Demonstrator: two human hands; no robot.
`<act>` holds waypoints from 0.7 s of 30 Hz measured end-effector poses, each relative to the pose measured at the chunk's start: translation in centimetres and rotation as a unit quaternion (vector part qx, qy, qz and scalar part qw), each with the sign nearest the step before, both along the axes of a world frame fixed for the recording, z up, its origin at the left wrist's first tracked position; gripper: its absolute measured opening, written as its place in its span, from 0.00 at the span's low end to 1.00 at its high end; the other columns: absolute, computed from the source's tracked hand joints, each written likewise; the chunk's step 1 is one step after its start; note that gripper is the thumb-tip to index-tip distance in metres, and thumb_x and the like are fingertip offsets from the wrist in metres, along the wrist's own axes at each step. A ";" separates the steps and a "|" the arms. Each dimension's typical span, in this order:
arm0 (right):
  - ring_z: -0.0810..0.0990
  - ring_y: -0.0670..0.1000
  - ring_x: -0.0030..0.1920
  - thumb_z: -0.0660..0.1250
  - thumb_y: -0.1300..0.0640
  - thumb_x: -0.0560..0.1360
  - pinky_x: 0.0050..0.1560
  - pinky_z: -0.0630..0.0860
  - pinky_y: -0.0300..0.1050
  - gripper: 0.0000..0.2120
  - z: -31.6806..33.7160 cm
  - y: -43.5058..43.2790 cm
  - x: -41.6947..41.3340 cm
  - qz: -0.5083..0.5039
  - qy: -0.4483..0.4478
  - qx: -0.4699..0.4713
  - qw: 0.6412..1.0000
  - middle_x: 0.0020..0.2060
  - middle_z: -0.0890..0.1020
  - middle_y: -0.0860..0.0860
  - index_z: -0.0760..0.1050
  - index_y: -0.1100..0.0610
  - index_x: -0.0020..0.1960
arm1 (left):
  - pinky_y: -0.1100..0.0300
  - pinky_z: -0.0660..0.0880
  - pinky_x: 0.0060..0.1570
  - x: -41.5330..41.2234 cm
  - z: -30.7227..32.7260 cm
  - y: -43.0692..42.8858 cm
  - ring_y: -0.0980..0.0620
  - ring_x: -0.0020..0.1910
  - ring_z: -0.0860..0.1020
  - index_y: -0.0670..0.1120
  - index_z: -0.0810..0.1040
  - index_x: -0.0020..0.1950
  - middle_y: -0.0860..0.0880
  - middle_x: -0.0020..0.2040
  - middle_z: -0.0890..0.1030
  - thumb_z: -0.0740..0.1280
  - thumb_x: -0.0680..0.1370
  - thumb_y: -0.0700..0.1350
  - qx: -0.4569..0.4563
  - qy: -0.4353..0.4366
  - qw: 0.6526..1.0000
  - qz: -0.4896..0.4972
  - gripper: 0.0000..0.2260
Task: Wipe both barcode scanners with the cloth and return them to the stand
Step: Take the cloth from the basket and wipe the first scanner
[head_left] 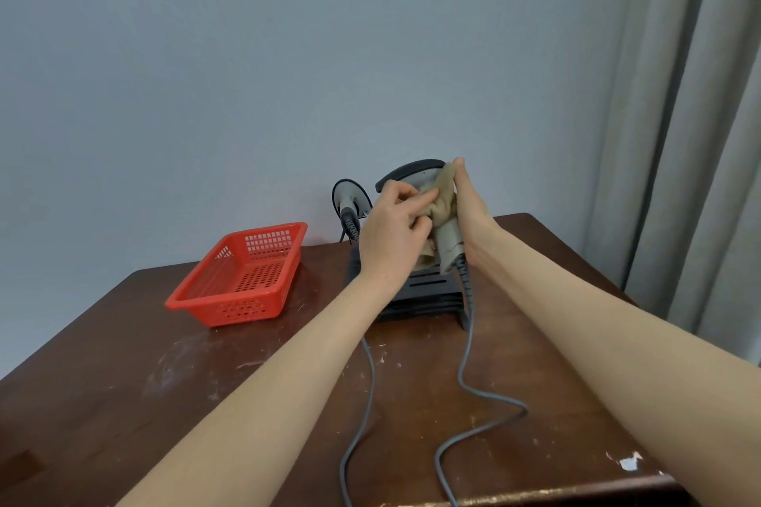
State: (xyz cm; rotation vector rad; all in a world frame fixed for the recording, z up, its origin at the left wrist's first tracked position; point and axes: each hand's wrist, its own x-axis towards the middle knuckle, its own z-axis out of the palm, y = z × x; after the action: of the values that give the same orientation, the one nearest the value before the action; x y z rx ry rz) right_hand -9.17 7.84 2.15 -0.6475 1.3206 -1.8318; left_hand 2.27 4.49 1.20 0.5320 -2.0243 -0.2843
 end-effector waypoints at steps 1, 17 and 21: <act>0.83 0.54 0.39 0.53 0.33 0.76 0.41 0.81 0.46 0.30 -0.1 -0.2 0.0 -0.001 0.003 -0.006 1.000 0.40 0.83 0.56 0.78 0.58 0.51 | 0.60 0.74 0.44 -0.1 0.4 0.0 0.60 0.46 0.71 0.51 0.80 0.61 0.53 0.51 0.74 0.65 0.75 0.38 0.008 -0.003 1.000 0.015 0.16; 0.83 0.58 0.48 0.53 0.28 0.72 0.55 0.79 0.56 0.35 -0.6 -0.5 0.4 -0.001 0.014 0.010 1.000 0.48 0.84 0.60 0.79 0.57 0.54 | 0.64 0.73 0.45 0.0 0.3 -0.8 0.57 0.45 0.71 0.49 0.81 0.59 0.52 0.48 0.71 0.65 0.74 0.37 -0.013 -0.019 1.000 0.003 0.16; 0.83 0.50 0.39 0.52 0.27 0.72 0.35 0.79 0.42 0.37 -0.3 -0.2 -0.5 0.005 -0.015 0.034 0.999 0.50 0.82 0.53 0.73 0.57 0.61 | 0.74 0.66 0.43 0.4 -1.7 0.7 0.60 0.42 0.69 0.43 0.84 0.52 0.49 0.45 0.73 0.66 0.71 0.35 -0.019 -0.037 0.997 -0.073 0.13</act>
State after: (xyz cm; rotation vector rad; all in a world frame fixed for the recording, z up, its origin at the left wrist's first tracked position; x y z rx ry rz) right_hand -9.62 7.69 1.82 -0.5866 1.3511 -1.7748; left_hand 2.63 5.20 -0.46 0.3774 -2.1394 -0.3177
